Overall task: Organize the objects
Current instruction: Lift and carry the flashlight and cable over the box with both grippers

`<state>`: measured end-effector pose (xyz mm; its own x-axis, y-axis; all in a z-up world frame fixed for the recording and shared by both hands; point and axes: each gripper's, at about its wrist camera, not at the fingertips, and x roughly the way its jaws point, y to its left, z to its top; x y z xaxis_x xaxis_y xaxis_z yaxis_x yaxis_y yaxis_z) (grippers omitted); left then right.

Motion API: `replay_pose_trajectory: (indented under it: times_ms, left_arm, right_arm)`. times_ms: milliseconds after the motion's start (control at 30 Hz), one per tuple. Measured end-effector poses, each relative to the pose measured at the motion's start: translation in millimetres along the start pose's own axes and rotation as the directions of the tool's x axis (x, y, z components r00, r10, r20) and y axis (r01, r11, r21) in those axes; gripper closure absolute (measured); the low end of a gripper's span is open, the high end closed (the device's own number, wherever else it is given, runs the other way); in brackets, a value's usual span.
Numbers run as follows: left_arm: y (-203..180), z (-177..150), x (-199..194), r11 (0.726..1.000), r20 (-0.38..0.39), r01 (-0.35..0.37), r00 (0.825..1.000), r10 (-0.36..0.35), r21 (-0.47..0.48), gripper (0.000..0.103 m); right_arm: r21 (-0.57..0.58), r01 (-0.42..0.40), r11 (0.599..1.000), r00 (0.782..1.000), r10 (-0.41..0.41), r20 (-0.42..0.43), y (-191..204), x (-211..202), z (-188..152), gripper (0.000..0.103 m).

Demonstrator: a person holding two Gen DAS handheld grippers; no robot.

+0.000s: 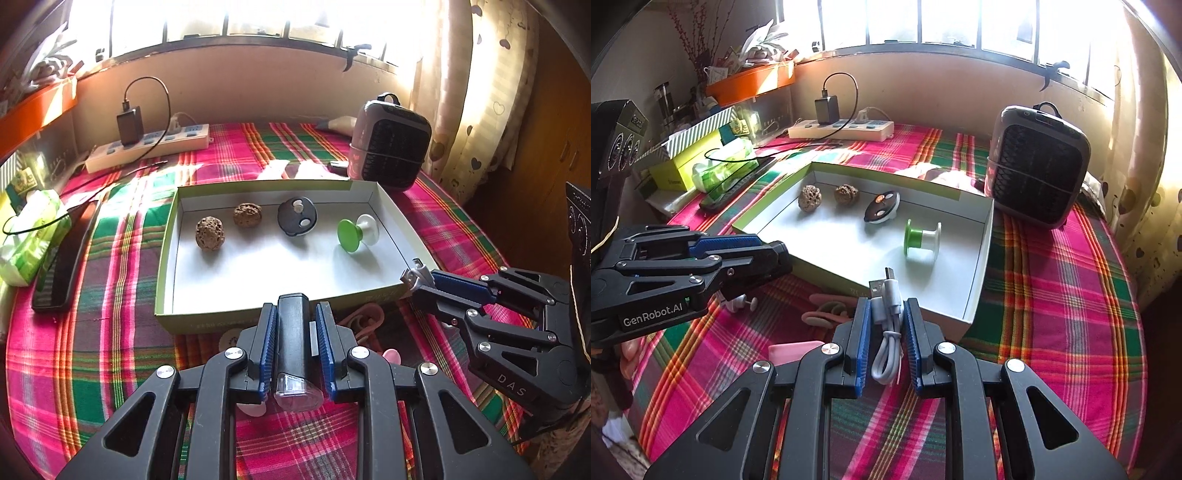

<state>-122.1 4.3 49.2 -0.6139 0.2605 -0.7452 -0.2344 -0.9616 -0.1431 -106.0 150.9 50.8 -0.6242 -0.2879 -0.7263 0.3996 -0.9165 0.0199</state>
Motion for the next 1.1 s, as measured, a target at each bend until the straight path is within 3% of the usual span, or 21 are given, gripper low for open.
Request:
replay_pose_trajectory:
  times_ms: [500, 1100]
  left_arm:
    - [5.1, -16.0, 2.2, 1.0, -0.013, 0.027, 1.0, -0.027, -0.011, 0.083]
    - [12.2, 22.0, 0.1, 1.0, 0.074, 0.009, 0.997, -0.009, 0.001, 0.083]
  right_arm:
    - [0.014, -0.005, 1.0, 1.0, 0.005, 0.007, 4.4, 0.8, 1.9, 0.084]
    - [0.019, 0.04, 0.999, 0.998, -0.041, 0.04, -4.3, 4.2, 28.9, 0.084]
